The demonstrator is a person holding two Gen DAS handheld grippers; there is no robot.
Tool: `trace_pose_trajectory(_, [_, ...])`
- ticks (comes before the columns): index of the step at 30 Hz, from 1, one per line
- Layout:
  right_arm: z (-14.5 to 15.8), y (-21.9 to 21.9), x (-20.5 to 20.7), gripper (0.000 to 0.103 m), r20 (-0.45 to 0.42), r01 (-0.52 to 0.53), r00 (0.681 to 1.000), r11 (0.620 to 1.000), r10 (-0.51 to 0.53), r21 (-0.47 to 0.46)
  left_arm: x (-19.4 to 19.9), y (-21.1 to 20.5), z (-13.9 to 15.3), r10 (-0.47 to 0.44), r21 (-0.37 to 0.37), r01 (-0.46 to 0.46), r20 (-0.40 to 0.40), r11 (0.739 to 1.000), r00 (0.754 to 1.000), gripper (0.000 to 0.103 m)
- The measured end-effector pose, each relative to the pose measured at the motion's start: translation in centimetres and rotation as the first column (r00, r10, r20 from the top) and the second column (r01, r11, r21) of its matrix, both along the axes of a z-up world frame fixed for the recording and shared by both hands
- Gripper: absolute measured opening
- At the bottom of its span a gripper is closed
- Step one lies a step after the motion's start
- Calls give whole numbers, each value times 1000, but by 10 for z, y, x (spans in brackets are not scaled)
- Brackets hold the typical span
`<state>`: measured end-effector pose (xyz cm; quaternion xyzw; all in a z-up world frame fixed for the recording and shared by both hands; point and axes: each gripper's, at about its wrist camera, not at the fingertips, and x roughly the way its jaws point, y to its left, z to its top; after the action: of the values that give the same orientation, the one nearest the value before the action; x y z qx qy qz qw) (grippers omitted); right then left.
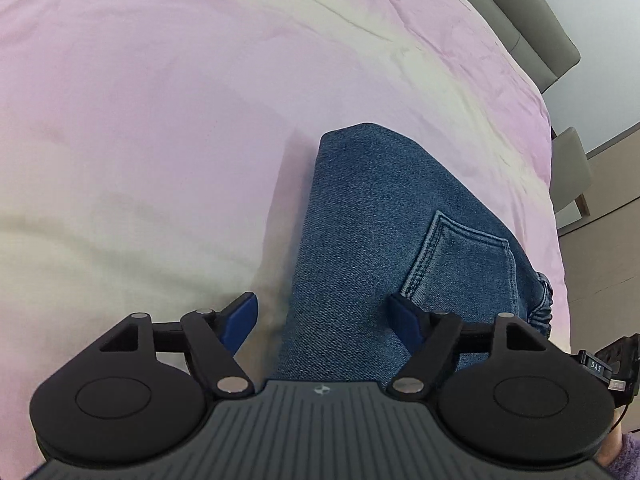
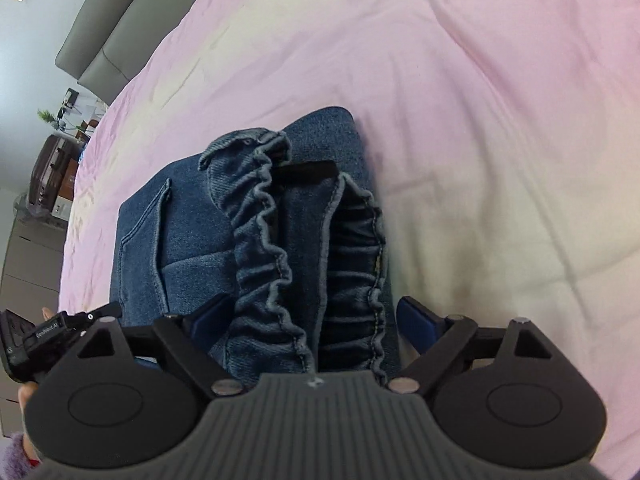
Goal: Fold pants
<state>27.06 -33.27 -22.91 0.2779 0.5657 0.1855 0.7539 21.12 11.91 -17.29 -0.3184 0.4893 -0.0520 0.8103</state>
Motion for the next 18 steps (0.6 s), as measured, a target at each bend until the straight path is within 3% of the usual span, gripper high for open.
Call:
trace_pose_trajectory(3, [-11, 1, 6, 89, -27, 10, 1000, 999, -9, 40, 1, 9, -11, 14, -78, -16, -28, 997, 1000, 89])
trace_pose_trajectory(6, [-14, 7, 12, 89, -33, -3, 999, 999, 4, 35, 5, 11, -16, -5, -88, 3, -25, 996, 1000, 85])
trace_pose_trajectory(9, [-17, 13, 20, 88, -34, -14, 999, 1000, 15, 21, 7, 13, -18, -13, -106, 10, -21, 994, 1000, 71])
trace_pose_trajectory(10, [-17, 18, 24, 87, -32, -22, 999, 1000, 22, 11, 7, 13, -19, -16, -117, 13, -21, 993, 1000, 57])
trace_pose_trajectory(11, [-16, 21, 25, 85, -31, -25, 999, 1000, 25, 2, 6, 14, -19, -14, -137, 11, -23, 991, 1000, 52])
trace_pose_trajectory(18, [9, 38, 15, 67, 4, -40, 999, 998, 40, -54, -5, 5, 2, -2, -70, 3, 18, 998, 1000, 32])
